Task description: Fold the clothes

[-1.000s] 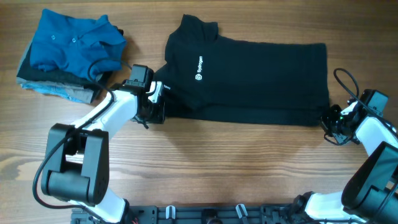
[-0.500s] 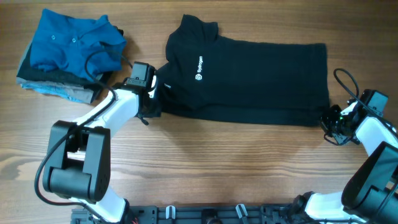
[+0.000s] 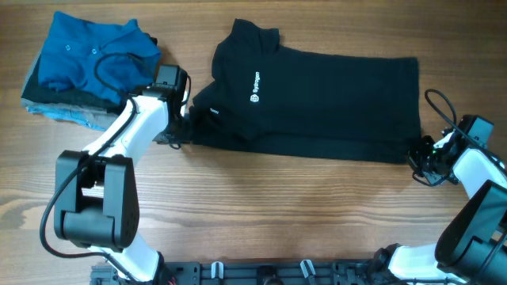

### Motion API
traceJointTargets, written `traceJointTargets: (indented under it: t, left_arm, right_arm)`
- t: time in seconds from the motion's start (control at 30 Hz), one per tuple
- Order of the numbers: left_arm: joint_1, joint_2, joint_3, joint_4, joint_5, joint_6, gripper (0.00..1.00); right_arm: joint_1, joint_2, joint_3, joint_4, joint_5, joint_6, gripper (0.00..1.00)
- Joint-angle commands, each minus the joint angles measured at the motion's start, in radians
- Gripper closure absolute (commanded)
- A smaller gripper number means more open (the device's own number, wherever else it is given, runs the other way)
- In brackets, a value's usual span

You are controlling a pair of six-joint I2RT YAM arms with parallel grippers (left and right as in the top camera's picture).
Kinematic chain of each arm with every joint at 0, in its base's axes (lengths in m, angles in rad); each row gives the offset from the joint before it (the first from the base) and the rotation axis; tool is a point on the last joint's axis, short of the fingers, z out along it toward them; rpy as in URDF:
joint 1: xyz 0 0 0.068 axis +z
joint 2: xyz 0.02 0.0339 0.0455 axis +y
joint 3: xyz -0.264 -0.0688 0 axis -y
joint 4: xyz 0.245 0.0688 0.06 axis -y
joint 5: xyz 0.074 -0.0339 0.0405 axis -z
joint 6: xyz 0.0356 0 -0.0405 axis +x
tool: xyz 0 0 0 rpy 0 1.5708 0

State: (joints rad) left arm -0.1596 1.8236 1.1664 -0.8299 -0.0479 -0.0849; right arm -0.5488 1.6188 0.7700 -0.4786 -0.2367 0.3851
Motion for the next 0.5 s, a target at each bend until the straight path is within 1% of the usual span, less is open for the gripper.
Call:
traceJointTargets:
  t: [0.0,0.03,0.07,0.1,0.13,0.2,0.23,0.3,0.33,0.37,0.47]
  left_arm:
    - [0.003,0.003,0.014,-0.005,0.260,0.033,0.29]
    - [0.003,0.004,0.009,0.000,0.260,0.033,0.25]
    - [0.003,0.006,-0.001,0.013,0.259,0.033,0.24]
    - [0.003,0.006,-0.019,0.037,0.251,0.033,0.23]
    - [0.003,0.006,-0.051,0.083,0.230,0.032,0.27]
    - [0.004,0.006,-0.098,0.154,0.223,0.032,0.39]
    - [0.004,0.006,-0.125,0.200,0.221,0.032,0.49]
    - [0.005,0.006,-0.155,0.243,0.211,0.025,0.76]
    - [0.005,0.006,-0.156,0.235,0.210,0.025,0.89]
    - [0.006,0.005,-0.156,0.217,0.196,0.025,0.96]
    - [0.015,0.005,-0.156,0.120,0.077,0.024,0.96]
  right_arm:
    - [-0.008,-0.002,0.023,-0.001,0.035,0.010,0.96]
    - [-0.008,-0.002,0.023,-0.002,0.034,0.010,0.96]
    - [-0.008,-0.002,0.023,-0.002,0.034,0.010,0.96]
    - [-0.008,-0.002,0.023,-0.002,0.034,0.010,0.96]
    - [-0.008,-0.002,0.023,-0.002,0.031,0.010,0.96]
    - [-0.008,-0.002,0.023,-0.005,0.027,0.009,0.96]
    - [-0.008,-0.002,0.023,-0.005,0.027,0.009,0.95]
    - [-0.008,-0.002,0.023,-0.018,0.027,0.009,0.96]
    - [-0.008,-0.003,0.023,-0.029,0.028,0.009,0.96]
    - [-0.008,-0.007,0.023,-0.043,0.029,0.009,0.96]
    - [-0.008,-0.045,0.032,-0.143,0.060,0.035,0.96]
